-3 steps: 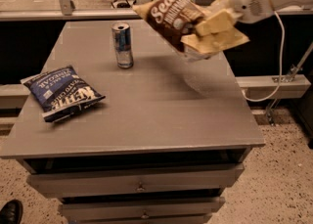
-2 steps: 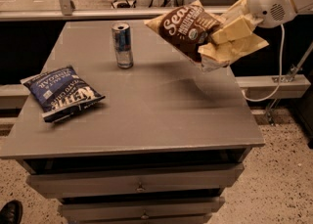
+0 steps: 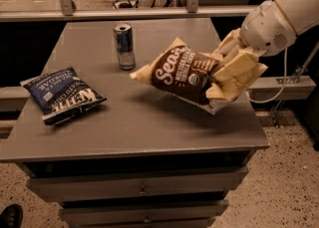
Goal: Move brown chip bag near blue chip bag
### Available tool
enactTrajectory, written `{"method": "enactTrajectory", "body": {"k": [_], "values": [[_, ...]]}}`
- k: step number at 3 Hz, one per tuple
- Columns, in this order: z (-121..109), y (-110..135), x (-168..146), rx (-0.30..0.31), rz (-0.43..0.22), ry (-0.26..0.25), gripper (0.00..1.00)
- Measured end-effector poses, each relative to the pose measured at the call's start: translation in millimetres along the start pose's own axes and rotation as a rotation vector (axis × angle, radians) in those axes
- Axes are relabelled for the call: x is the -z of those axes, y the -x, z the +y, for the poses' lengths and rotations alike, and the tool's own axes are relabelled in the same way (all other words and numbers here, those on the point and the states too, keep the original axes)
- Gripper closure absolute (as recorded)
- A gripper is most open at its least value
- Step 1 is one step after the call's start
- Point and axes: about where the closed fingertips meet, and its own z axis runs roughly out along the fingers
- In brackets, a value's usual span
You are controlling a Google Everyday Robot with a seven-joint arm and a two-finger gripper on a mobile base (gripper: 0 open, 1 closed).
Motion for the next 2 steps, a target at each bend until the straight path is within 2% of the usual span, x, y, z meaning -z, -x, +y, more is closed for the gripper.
{"method": "enactTrajectory", "body": {"k": [1, 2], "values": [[25.8, 4.5, -26.4, 0.076, 0.019, 0.106, 1.0], [36.0, 14.8, -48.5, 0.137, 0.023, 0.162, 1.0]]}}
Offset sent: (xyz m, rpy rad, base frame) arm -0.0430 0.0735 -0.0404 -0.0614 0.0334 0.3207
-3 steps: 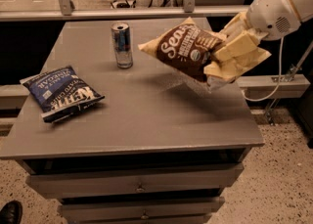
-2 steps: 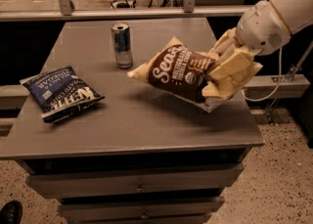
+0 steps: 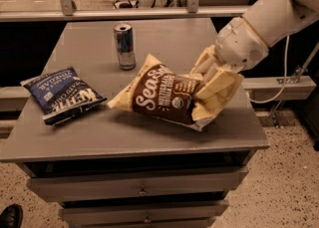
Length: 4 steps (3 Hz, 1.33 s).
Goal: Move brown chip bag near blue chip bag
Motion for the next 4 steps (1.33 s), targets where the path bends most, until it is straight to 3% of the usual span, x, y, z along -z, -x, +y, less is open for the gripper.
{"method": "enactTrajectory", "body": {"k": [2, 3, 4], "values": [[-13.5, 29.9, -45.3, 0.079, -0.021, 0.059, 1.0], [-25.6, 29.0, -64.1, 0.073, -0.014, 0.07, 1.0], [-25.6, 29.2, -64.0, 0.073, -0.014, 0.07, 1.0]]}}
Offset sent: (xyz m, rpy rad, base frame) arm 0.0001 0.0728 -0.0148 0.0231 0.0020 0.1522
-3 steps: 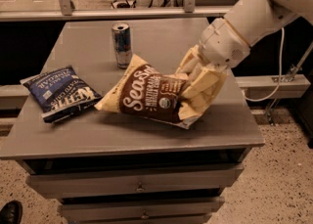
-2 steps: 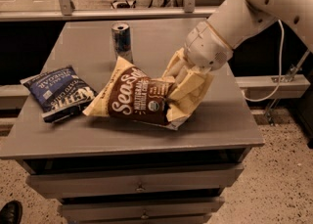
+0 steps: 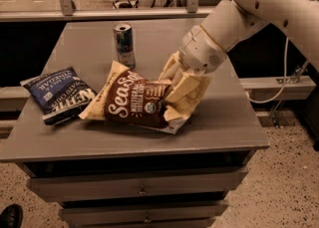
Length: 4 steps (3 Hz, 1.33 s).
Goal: Move brown chip bag near blue chip bag
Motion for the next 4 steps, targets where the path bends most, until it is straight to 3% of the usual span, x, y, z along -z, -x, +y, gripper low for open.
{"method": "enactTrajectory", "body": {"k": [1, 3, 4], "values": [[-12.1, -5.0, -3.5, -0.029, 0.005, -0.015, 0.82], [-22.6, -11.0, -7.7, -0.064, 0.012, -0.024, 0.36], [-24.9, -11.7, -8.1, -0.072, 0.013, -0.026, 0.05]]}}
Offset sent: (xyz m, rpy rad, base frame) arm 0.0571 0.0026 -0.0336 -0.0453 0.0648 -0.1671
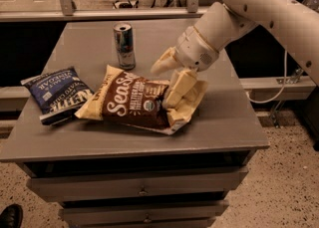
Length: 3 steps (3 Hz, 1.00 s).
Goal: Move brown chip bag near blue chip bag
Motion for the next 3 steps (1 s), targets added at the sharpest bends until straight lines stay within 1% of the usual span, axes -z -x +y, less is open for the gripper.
{"method": "enactTrajectory", "body": {"k": [1, 2, 3], "values": [[-14.3, -2.9, 6.0, -0.066, -0.003, -0.023, 0.0], [-25.9, -9.0, 47.5, -0.103, -0.007, -0.091, 0.0], [-32.2, -38.2, 130.0, -0.184, -0.082, -0.233, 0.0]]}}
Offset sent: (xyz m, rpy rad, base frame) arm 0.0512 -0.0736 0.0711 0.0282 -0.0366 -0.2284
